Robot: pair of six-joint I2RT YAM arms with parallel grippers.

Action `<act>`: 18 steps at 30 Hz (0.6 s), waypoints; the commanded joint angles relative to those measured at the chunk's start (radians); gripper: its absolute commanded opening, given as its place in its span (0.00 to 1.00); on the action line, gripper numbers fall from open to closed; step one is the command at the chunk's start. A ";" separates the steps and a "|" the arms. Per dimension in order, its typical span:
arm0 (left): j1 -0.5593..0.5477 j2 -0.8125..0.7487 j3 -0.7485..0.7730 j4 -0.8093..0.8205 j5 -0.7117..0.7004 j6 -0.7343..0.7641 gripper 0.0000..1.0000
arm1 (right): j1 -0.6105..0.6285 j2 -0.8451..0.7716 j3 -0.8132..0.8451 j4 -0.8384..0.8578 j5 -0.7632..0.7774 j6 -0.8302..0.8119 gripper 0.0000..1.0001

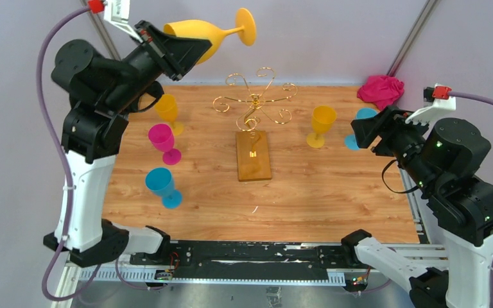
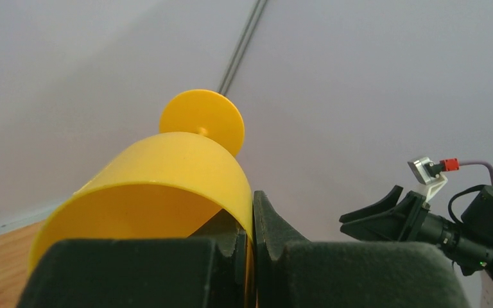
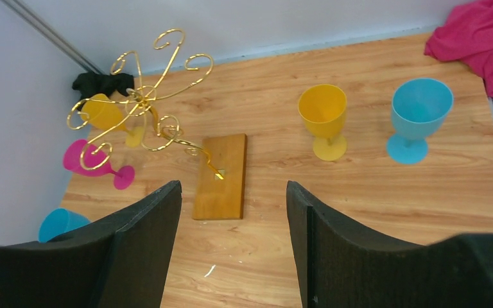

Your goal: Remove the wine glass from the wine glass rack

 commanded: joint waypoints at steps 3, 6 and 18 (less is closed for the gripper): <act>-0.097 0.156 0.182 -0.072 -0.016 0.041 0.00 | -0.009 -0.015 -0.016 -0.027 0.085 -0.039 0.66; -0.175 0.240 0.301 -0.168 -0.102 0.095 0.00 | -0.010 -0.017 -0.019 -0.031 0.100 -0.049 0.66; -0.482 0.352 0.308 -0.326 -0.404 0.343 0.00 | -0.009 -0.021 -0.064 -0.028 0.144 -0.076 0.68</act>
